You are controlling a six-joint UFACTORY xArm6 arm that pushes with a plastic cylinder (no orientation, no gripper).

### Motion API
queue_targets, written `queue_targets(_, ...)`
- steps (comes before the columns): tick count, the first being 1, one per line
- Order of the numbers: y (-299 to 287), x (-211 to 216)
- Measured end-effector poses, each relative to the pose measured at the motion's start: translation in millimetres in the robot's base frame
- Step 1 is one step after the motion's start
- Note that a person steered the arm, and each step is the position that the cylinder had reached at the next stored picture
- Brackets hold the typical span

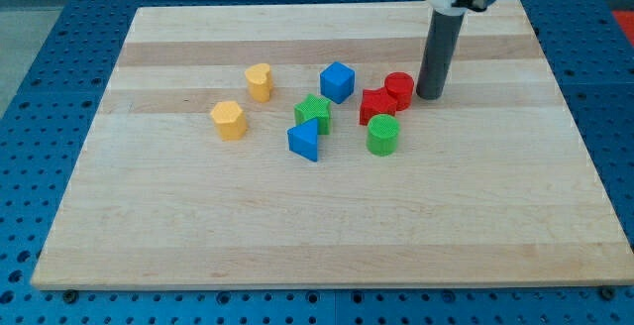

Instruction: Place the red blocks below the blue cube

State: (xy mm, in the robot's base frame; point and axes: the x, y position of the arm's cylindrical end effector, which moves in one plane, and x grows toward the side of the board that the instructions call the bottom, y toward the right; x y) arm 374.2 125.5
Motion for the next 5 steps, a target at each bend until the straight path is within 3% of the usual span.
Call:
queue_targets(1, -7.6, -27.1)
queue_targets(2, -24.8, -4.6)
queue_targets(5, -47.9, -6.3)
